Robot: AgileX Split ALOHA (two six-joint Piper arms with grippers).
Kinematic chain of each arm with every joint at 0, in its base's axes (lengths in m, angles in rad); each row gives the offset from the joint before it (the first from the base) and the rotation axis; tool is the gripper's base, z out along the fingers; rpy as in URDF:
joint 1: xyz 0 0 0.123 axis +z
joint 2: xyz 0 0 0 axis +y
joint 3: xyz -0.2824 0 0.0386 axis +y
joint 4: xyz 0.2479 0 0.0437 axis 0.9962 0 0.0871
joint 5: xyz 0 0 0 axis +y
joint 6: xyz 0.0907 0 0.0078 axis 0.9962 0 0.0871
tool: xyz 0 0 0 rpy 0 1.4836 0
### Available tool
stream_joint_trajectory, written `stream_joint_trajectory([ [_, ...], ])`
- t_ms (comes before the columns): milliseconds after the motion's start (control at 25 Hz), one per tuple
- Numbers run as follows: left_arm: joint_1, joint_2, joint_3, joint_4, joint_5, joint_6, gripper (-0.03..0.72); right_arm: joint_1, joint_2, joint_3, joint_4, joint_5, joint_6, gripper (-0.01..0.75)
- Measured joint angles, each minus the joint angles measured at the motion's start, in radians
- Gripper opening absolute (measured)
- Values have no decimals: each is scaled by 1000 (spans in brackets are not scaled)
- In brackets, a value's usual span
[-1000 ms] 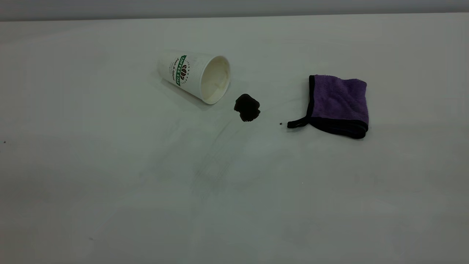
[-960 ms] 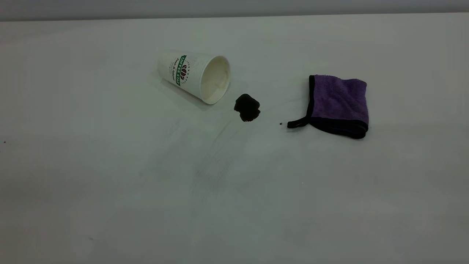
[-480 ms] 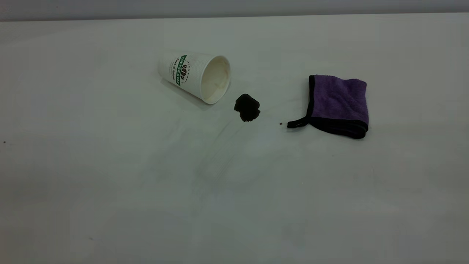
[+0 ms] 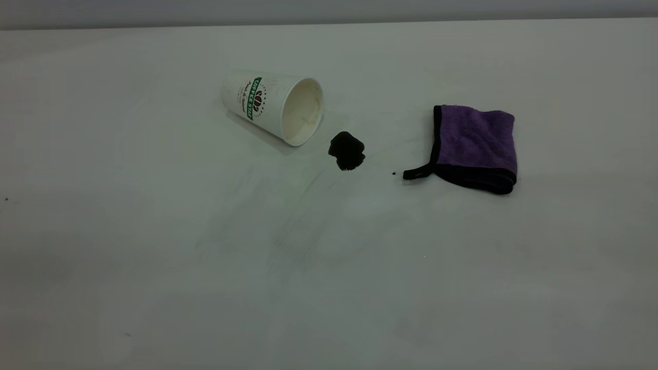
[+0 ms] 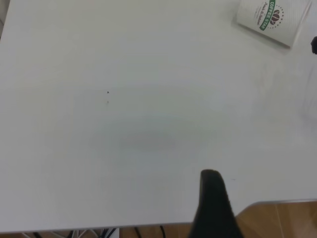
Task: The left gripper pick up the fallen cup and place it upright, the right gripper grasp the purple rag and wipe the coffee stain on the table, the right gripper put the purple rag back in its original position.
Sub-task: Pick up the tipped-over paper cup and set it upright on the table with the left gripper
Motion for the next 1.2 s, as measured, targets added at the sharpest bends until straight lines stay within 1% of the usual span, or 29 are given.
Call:
stream_joint_trajectory([
  [520,0,10,-2,0,1,0,581,0,0,0,0,0,0,345],
  [640,0,102,-24,-3,12,0,594,0,0,0,0,0,0,345],
  [760,0,264,-65,-4,-4,0,597,0,0,0,0,0,0,345],
  [880,0,468,-121,-19,-64,10,598,0,0,0,0,0,0,345],
  [960,0,593,-154,-45,-134,39,598,0,0,0,0,0,0,345],
  [1040,0,712,-182,-91,-207,82,594,0,0,0,0,0,0,345],
  [1200,0,945,-223,-238,-362,182,590,0,0,0,0,0,0,345],
])
